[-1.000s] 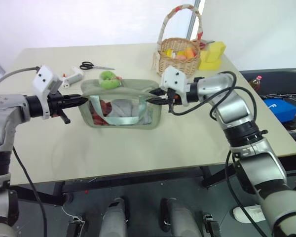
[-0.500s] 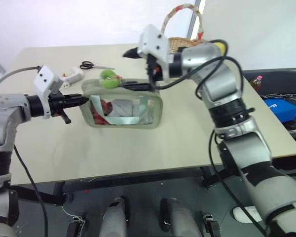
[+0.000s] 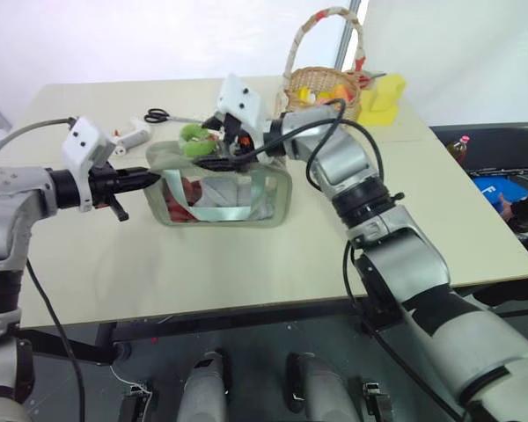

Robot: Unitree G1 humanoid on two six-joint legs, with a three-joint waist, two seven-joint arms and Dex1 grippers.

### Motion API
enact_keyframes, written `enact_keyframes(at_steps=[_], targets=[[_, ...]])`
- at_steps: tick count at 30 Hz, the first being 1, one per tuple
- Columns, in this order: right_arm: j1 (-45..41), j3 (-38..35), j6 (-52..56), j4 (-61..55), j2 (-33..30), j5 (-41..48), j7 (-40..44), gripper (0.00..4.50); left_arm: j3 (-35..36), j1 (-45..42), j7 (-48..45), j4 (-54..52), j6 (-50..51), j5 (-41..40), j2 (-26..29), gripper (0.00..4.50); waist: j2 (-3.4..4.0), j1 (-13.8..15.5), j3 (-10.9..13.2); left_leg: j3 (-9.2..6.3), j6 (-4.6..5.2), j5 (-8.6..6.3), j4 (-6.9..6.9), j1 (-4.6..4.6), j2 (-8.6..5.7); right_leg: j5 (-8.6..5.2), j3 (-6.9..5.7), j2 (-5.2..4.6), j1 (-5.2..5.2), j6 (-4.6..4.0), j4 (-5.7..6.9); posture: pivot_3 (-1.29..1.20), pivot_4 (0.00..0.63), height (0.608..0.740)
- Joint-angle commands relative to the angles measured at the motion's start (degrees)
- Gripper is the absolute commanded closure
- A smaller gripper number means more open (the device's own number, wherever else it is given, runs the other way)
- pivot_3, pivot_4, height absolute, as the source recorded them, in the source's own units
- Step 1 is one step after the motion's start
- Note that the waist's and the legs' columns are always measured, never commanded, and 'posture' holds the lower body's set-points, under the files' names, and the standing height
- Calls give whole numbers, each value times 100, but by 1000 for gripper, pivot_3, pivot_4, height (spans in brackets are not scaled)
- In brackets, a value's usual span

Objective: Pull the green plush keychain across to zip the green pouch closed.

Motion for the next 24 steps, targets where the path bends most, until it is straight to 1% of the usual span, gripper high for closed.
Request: enact_keyframes(at_steps=[1,3,4,8,12,15,18,21,24], targets=[[-198,-159,-130,-44,32,66,25,2973,81,11,30,-174,-36,-26,38,4500,0,-2,0,0,0,0,0,0,0,0,0,0,1,0,-1,0,150,740],[-189,-191,-97,-121,26,108,34,4049,85,28,41,-199,-29,-35,27,4500,0,-6,0,0,0,0,-1,0,0,0,0,0,0,0,0,0,150,740],[-187,-202,-78,-156,19,120,36,4466,85,30,45,-200,-29,-40,22,4500,0,-7,0,0,0,0,-1,0,0,0,0,0,-1,0,0,0,150,740],[-150,-240,107,-451,-117,160,64,4466,65,35,63,-213,-50,-49,-14,4500,0,-4,0,-1,0,0,-1,0,0,0,0,0,0,0,0,0,150,740],[-137,-396,260,-892,-532,86,-144,4466,70,68,76,-270,-37,-66,-34,4500,0,17,0,-1,0,0,0,-1,0,0,0,-2,-1,-1,-2,0,150,740],[117,-507,501,-1614,-1234,-53,-216,4466,109,136,63,-277,-68,-76,-20,4500,0,34,0,-1,-1,-1,-1,-3,0,0,0,-5,0,-1,-9,0,150,740],[747,-222,61,-2194,-2218,-801,-391,4466,128,176,55,-247,-96,-82,-16,4500,-2,46,-1,-1,-1,-1,-4,-1,0,0,-1,-5,7,-2,-31,0,150,740],[1370,-157,-72,-2628,-2978,-1275,-523,4466,135,221,61,-215,-136,-91,-21,4500,-1,30,-1,0,2,-3,-12,-1,-1,4,-3,-5,9,-7,-65,0,150,740],[1880,-301,53,-2842,-3364,-1471,-716,4466,135,226,90,-183,-141,-100,-45,4500,3,6,2,9,4,-4,-14,-4,-2,5,2,-7,13,-7,-69,0,150,740]])
